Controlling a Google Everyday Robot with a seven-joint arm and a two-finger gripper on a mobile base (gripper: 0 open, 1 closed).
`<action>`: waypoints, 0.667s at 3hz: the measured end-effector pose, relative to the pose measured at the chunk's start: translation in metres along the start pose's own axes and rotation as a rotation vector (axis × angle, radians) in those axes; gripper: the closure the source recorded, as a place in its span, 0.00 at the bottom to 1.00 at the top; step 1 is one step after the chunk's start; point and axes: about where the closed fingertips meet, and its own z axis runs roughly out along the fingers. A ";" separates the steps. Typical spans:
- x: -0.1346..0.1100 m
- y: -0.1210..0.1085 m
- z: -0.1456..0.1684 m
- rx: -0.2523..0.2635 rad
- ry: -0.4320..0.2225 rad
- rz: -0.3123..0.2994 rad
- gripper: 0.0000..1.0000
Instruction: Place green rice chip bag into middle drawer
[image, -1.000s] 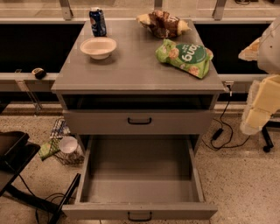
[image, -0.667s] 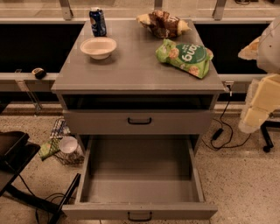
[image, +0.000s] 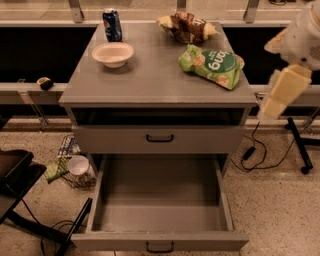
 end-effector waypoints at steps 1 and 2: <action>-0.010 -0.068 0.024 -0.012 -0.036 0.052 0.00; -0.016 -0.108 0.041 -0.006 -0.075 0.088 0.00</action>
Offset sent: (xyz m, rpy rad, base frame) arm 0.1686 -0.0202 0.0041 0.1539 -0.0077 -0.0880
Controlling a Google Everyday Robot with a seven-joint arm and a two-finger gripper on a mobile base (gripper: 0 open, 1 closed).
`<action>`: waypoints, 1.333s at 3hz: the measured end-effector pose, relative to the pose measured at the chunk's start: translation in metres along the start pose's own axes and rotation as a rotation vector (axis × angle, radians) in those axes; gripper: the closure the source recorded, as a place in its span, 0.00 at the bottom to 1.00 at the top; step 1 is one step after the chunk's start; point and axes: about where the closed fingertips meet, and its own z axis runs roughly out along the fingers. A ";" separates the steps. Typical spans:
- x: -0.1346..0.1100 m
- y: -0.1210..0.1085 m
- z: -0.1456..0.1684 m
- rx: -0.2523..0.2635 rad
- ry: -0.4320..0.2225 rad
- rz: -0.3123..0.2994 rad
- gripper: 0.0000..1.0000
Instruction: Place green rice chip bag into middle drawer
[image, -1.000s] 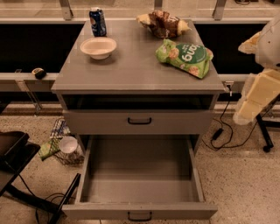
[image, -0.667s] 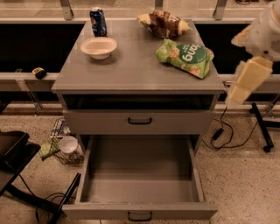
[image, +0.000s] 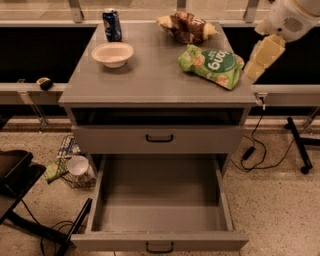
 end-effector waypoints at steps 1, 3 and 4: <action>0.001 -0.032 0.031 0.007 -0.047 0.041 0.00; -0.002 -0.088 0.078 0.079 -0.230 0.053 0.00; -0.015 -0.107 0.098 0.093 -0.318 0.056 0.00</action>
Offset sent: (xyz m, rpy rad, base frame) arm 0.1167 -0.0323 -0.0409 0.2119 -0.1769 -0.0414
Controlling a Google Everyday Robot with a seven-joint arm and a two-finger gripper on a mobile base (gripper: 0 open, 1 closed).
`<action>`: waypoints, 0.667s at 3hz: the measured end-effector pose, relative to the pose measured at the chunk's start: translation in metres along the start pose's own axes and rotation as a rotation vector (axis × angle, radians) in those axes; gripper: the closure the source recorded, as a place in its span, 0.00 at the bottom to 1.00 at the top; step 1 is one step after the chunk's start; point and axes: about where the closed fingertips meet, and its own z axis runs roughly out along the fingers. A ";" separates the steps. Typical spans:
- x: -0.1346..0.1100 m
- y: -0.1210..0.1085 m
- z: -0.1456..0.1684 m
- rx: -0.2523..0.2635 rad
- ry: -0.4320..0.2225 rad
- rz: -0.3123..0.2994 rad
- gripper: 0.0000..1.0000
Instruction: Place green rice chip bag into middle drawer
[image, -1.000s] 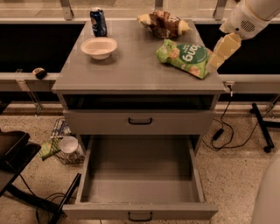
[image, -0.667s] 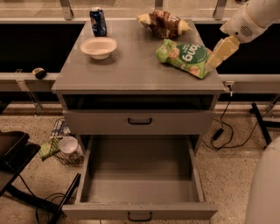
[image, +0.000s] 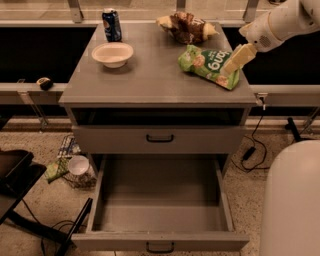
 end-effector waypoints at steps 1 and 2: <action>-0.003 0.004 0.029 -0.046 -0.033 0.043 0.00; 0.006 0.008 0.053 -0.084 0.001 0.107 0.00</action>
Offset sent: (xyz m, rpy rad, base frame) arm 0.0452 0.0205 -0.0516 0.0834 0.2012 -0.0649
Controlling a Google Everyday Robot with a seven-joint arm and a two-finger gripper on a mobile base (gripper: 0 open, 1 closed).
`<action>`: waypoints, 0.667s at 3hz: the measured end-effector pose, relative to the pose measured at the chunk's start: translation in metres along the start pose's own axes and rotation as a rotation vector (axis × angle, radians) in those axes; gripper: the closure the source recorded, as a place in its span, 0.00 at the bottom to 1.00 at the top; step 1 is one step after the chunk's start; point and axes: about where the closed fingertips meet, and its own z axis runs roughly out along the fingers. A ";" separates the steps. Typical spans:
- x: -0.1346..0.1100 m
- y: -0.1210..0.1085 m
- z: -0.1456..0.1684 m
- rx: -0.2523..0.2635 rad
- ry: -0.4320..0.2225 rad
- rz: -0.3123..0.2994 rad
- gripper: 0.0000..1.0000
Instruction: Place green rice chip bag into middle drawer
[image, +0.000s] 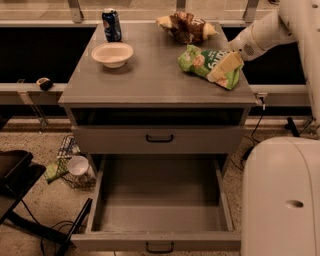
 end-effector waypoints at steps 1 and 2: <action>0.021 -0.004 0.011 -0.009 0.045 0.076 0.19; 0.022 -0.004 0.008 -0.009 0.086 0.092 0.42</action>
Offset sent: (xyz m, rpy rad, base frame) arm 0.0216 -0.0356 0.0067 -0.0687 0.1286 -0.0980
